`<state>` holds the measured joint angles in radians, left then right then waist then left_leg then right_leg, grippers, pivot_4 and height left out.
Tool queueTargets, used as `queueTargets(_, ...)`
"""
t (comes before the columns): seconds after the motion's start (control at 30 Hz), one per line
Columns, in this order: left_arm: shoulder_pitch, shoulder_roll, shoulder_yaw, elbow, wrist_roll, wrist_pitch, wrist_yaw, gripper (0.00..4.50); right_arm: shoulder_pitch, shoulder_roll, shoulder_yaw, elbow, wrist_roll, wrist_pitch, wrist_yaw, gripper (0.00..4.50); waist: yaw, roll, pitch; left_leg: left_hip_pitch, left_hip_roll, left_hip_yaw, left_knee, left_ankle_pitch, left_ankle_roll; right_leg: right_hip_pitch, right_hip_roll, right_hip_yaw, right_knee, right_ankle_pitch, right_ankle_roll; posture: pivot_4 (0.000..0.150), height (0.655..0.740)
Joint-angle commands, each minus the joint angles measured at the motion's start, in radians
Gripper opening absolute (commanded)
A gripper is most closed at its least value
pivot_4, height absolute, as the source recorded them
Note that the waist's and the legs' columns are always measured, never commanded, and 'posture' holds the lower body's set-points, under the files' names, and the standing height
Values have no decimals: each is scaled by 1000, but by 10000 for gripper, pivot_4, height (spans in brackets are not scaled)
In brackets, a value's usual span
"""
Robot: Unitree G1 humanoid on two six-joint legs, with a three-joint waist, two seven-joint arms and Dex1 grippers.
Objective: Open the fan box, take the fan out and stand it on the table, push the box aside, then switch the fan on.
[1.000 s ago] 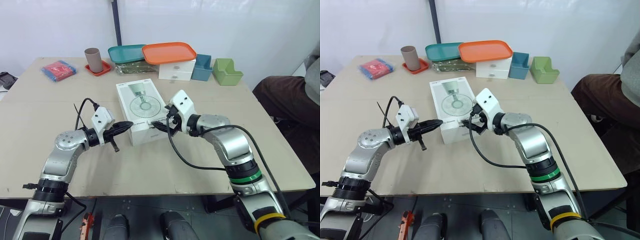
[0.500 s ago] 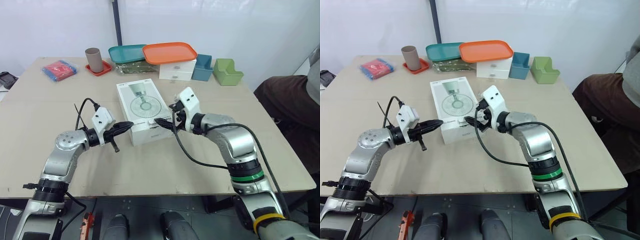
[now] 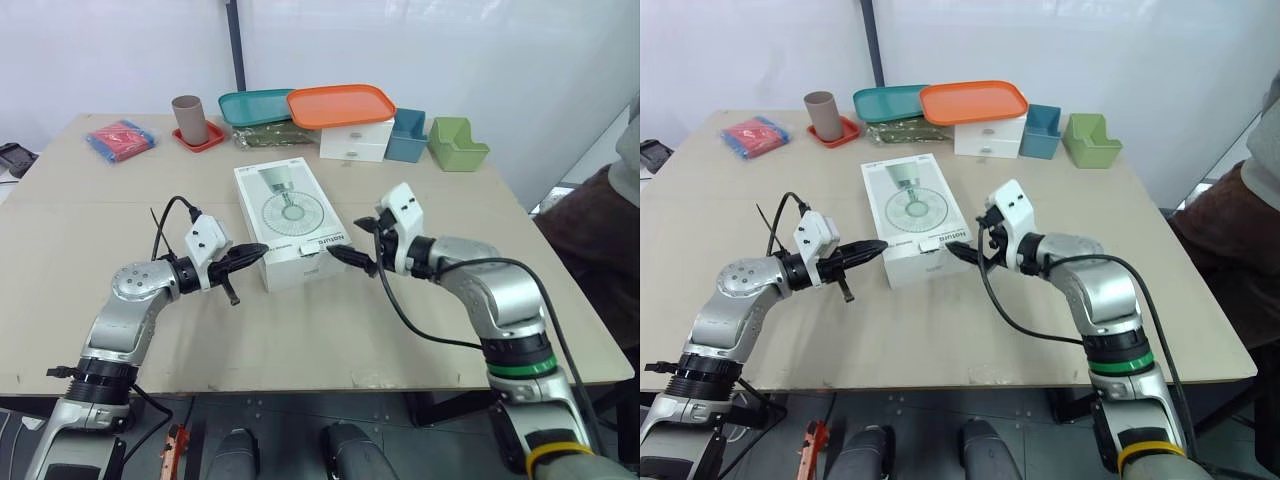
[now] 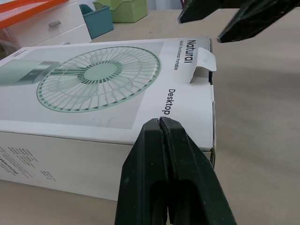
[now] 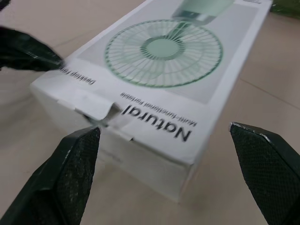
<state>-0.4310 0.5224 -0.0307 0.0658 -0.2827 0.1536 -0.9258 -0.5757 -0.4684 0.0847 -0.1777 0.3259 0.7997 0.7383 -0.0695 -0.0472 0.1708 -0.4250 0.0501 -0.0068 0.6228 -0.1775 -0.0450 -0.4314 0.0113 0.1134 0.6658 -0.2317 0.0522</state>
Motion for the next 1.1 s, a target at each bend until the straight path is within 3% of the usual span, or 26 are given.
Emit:
queueTargets(0.03, 18, 0, -37, 9, 21, 13, -16, 1092, 12, -24, 4, -59, 23, -32, 36, 45000, 0, 0, 0, 0, 0, 0, 0, 0, 0, 0, 0, 0, 0, 0, 0, 1500, 7400)
queueTargets(0.77, -39, 30, -11, 100, 42, -44, -38, 1092, 89, -59, 77, -73, -3, -72, 53, 45000, -2, 0, 0, 5, 0, 0, 1, 0, 0, 5, 0, 0, 0, -2, -5, 1500, 7400)
queueTargets(1.1, -100, 42, -10, 197, 61, -100, -66, 1092, 243, -177, 81, -285, 85, -38, 152, 45000, -3, 0, 0, 5, 0, 0, 1, 0, 0, 5, 0, 0, 0, -2, -5, 1500, 7400)
